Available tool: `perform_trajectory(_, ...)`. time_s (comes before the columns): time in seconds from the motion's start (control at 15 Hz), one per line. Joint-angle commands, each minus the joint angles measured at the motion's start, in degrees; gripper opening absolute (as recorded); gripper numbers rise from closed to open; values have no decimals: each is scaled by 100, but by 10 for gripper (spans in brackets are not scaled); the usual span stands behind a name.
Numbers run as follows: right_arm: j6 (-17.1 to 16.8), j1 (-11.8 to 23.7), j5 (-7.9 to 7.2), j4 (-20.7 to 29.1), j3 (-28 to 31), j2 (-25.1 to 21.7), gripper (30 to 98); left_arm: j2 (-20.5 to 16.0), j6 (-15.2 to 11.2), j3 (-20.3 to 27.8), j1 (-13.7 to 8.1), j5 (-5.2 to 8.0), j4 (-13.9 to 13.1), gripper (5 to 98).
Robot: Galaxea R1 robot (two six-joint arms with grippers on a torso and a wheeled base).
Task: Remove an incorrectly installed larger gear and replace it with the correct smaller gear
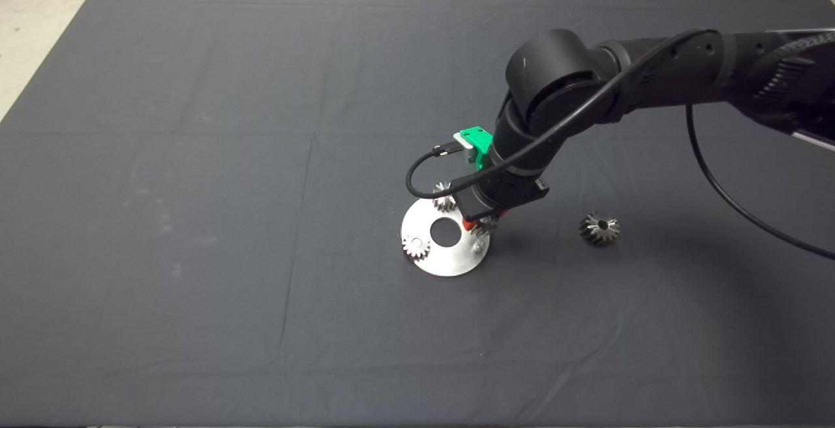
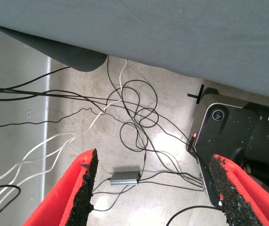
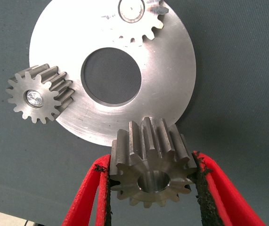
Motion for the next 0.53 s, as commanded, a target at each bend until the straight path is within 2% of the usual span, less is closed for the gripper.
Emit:
perform_trajectory(0.0,-19,-3,-562,-179,-16,37,351,-27,-4,84,17,15,-65,597)
perform_trajectory(0.47,-19,-117,-589,-179,2,-51,351,-18,-4,84,17,15,-65,597)
